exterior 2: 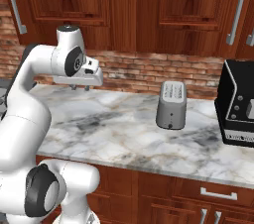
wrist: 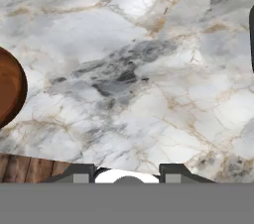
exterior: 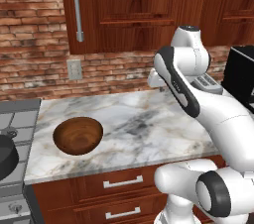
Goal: Open the cabinet and move the ladle to the pot. Then close the cabinet.
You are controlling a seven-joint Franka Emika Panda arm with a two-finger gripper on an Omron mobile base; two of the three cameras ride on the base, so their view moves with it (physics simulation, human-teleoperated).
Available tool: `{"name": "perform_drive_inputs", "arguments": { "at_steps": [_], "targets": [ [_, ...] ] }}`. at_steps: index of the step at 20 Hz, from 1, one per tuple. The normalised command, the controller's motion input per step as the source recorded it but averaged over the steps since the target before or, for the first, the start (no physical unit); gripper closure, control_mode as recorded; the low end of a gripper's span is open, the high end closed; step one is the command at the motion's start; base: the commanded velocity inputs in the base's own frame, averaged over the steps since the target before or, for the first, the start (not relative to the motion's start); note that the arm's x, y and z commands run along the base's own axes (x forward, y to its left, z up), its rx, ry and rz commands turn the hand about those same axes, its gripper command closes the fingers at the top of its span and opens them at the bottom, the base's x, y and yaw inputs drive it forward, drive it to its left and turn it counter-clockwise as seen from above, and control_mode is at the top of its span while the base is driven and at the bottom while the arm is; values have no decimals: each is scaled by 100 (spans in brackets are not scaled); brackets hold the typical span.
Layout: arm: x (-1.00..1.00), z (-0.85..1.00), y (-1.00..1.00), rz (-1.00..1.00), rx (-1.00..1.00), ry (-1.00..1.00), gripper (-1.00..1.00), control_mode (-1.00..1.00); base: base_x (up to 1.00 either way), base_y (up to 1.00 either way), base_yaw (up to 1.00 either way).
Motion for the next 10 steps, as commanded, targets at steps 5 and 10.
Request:
{"name": "perform_drive_inputs", "arguments": {
  "at_steps": [5,10],
  "targets": [
    [-16,0,0,0,0,-6,-100,-100,0,0,0],
    [-42,0,0,0,0,-17,-100,-100,0,0,0]
  ]
}}
